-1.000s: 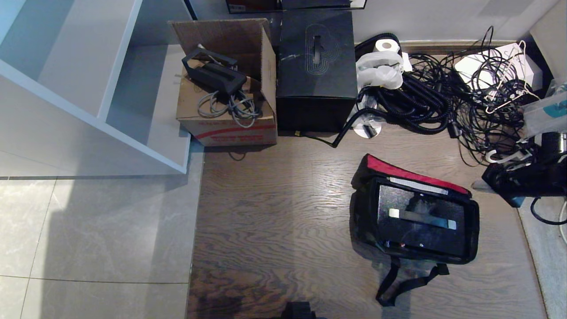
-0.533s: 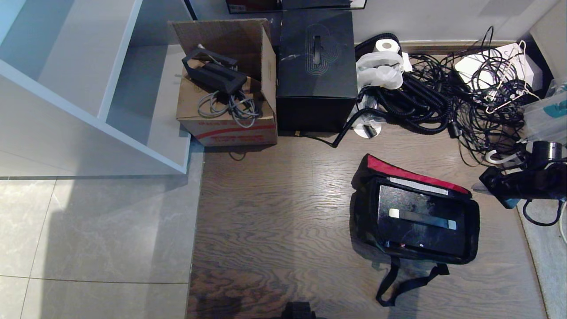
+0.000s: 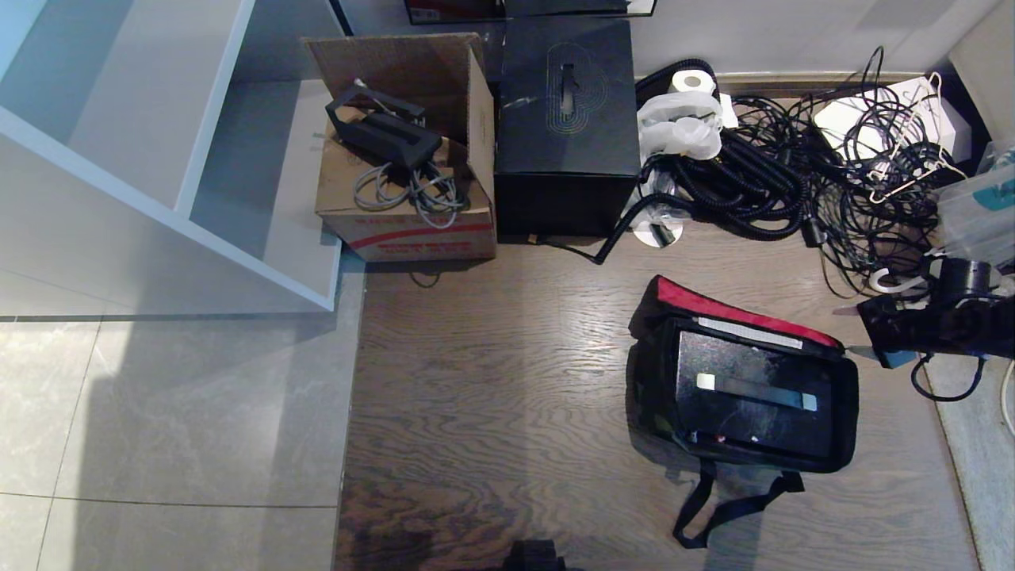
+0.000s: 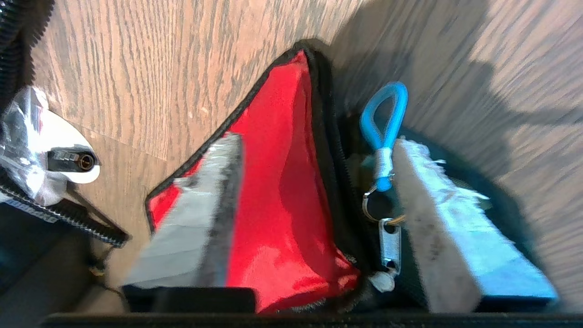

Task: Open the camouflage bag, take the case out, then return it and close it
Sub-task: Close the top of the storage box

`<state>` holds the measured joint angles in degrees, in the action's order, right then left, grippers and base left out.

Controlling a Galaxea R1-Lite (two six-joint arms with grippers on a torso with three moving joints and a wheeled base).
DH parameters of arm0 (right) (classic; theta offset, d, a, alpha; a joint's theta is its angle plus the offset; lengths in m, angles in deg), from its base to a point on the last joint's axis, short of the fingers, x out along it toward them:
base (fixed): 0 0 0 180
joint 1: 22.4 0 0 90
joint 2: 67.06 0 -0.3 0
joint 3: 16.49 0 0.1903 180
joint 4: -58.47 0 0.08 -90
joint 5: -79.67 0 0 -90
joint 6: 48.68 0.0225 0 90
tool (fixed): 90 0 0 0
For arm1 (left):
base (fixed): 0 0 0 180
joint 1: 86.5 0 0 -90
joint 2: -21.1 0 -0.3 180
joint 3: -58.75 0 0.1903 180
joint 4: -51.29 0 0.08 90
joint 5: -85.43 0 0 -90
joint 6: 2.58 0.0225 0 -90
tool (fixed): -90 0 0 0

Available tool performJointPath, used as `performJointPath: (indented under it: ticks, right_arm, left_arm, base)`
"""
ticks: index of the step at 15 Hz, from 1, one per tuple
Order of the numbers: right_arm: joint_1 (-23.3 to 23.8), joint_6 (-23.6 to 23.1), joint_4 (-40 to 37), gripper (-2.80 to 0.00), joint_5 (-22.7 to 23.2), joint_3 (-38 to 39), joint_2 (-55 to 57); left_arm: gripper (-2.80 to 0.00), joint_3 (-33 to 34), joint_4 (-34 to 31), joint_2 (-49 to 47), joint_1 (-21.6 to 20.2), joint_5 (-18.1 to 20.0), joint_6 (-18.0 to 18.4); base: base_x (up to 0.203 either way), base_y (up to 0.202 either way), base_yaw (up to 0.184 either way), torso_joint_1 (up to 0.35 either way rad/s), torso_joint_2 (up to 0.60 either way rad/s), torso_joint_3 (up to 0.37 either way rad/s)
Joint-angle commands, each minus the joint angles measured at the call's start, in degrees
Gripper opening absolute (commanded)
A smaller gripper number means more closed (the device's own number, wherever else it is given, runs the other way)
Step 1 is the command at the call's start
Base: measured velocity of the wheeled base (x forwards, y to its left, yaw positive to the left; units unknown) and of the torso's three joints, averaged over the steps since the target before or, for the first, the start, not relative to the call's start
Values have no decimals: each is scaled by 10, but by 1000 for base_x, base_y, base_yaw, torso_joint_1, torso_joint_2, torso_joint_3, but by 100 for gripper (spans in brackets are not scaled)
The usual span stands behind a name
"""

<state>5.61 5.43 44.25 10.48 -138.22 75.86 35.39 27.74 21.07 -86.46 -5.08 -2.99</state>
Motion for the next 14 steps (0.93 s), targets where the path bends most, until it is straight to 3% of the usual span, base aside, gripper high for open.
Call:
performJointPath:
  ticks: [1, 6, 14]
  right_arm:
    - [3, 23, 0, 0, 16, -6, 27]
    - [7, 88, 1, 0, 95, -42, 41]
    - [6, 106, 29, 0, 100, -84, 82]
  left_arm:
    - [-280, 0, 0, 0, 0, 0, 0]
    - [-280, 0, 0, 0, 0, 0, 0]
    - [-280, 0, 0, 0, 0, 0, 0]
  base:
    - [0, 0, 0, 0, 0, 0]
    - [0, 0, 0, 0, 0, 0]
    - [0, 0, 0, 0, 0, 0]
